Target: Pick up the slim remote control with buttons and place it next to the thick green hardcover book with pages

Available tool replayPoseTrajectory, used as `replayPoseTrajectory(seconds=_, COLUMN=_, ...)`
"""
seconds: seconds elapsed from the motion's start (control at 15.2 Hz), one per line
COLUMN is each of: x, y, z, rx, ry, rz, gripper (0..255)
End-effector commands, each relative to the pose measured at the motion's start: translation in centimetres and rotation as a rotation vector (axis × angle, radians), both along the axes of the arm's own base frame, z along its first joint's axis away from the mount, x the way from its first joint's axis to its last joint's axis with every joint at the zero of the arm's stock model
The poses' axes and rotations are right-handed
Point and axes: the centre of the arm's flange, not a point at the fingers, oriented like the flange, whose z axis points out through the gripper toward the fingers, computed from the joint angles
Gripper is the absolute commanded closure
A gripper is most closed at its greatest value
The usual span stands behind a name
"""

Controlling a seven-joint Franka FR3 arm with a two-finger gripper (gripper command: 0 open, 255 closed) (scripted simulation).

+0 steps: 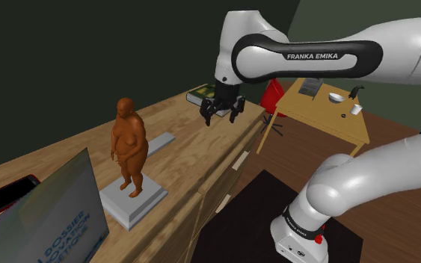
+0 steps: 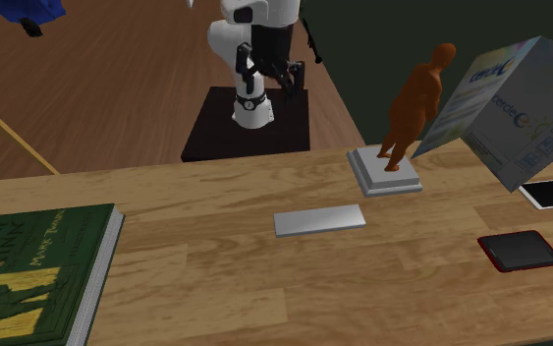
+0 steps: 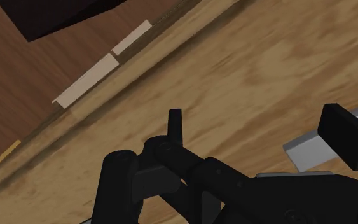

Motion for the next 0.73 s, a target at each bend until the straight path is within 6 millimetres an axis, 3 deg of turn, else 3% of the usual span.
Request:
replayPoseTrajectory(seconds=0.0, x=1.4, y=1.8, z=-1.4, rx=0.007, ry=-0.003, rz=-0.076, gripper=0)
replayPoseTrajectory(seconds=0.66, x=10.3, y=8.4, z=-8.2, rx=0.034, ry=-0.013, rz=-0.427, gripper=0)
